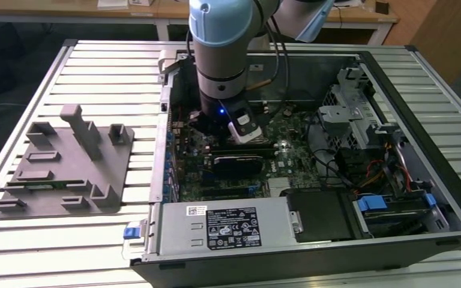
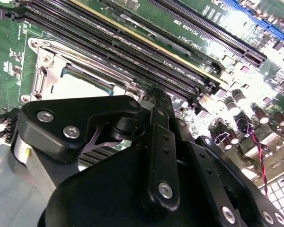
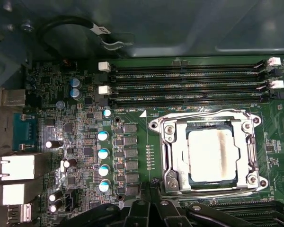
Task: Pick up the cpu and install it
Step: 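Install the second cpu locking lever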
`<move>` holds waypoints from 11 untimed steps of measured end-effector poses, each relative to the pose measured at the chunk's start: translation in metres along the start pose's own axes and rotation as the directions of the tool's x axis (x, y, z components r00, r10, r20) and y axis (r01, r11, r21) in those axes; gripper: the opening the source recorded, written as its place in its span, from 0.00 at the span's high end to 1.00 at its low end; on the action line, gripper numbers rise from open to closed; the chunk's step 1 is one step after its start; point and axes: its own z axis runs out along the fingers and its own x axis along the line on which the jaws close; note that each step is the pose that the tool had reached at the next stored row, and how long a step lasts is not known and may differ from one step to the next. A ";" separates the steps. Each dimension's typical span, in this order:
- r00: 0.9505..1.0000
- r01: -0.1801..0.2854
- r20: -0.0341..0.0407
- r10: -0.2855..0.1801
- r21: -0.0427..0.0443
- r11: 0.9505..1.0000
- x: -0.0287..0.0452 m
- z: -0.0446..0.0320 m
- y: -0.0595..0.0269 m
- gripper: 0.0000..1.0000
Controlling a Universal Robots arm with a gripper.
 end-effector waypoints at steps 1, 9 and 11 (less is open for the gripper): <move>1.000 0.000 0.000 0.000 0.000 1.000 -0.0009 0.0000 0.0000 0.89; 1.000 0.000 0.001 0.000 -0.001 1.000 -0.0041 0.0003 0.0003 0.89; 1.000 0.000 0.001 0.000 -0.001 1.000 -0.0042 -0.0002 0.0004 0.89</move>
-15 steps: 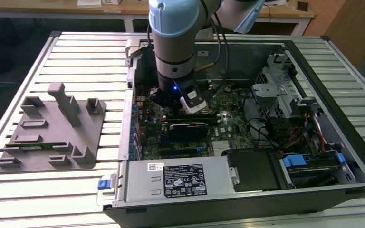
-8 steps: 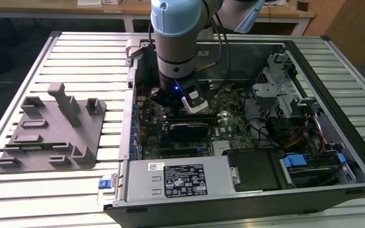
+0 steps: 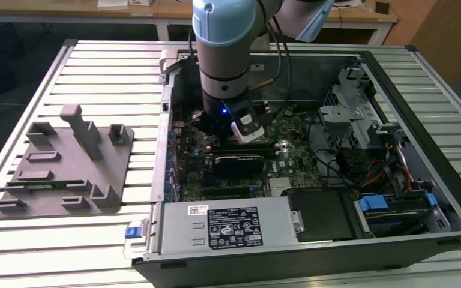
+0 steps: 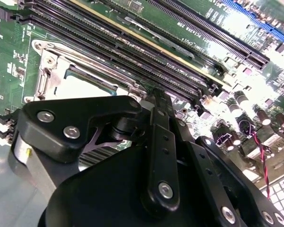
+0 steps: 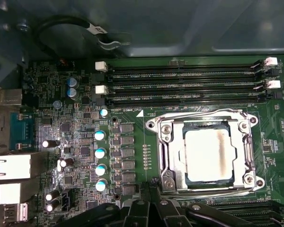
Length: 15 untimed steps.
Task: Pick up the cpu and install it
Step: 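Install the second cpu locking lever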
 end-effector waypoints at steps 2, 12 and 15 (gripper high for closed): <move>1.000 0.000 0.000 0.000 0.000 1.000 -0.0006 -0.0002 -0.0001 0.89; 1.000 0.000 0.000 0.000 0.001 1.000 -0.0042 0.0004 -0.0002 0.89; 1.000 0.000 -0.001 0.000 0.001 1.000 -0.0041 0.0003 -0.0009 0.89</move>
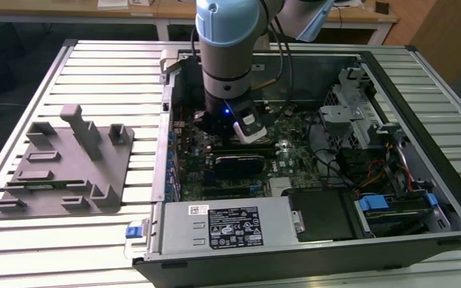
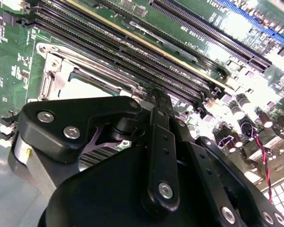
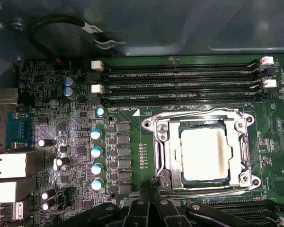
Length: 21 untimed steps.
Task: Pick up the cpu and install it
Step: 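Install the second cpu locking lever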
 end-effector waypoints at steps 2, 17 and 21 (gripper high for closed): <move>1.000 0.000 0.000 0.000 0.001 1.000 -0.0001 0.0003 0.0002 0.89; 1.000 0.000 0.001 0.000 0.010 1.000 -0.0009 -0.0109 0.0017 0.89; 1.000 0.000 0.001 0.000 0.010 1.000 -0.0014 -0.0177 0.0026 0.89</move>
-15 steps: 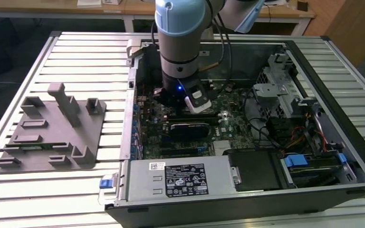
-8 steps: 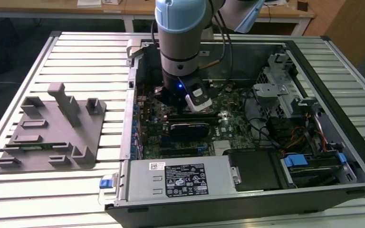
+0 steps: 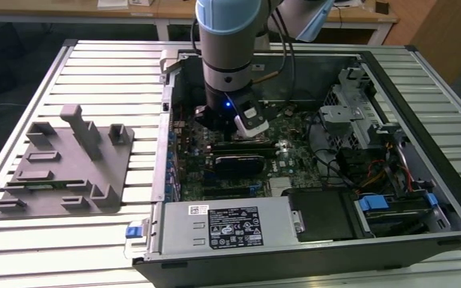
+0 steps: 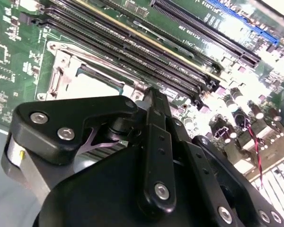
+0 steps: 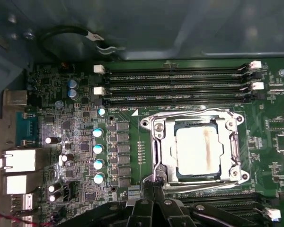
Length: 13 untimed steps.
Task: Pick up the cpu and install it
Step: 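Install the second cpu locking lever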
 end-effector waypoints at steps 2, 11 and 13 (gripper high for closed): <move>1.000 0.000 0.000 0.000 0.000 1.000 -0.0002 -0.0037 0.0005 0.89; 1.000 -0.004 0.000 0.004 0.000 1.000 -0.0086 -0.0075 0.0014 0.89; 1.000 -0.004 0.001 0.004 0.000 1.000 -0.0133 -0.0073 0.0016 0.89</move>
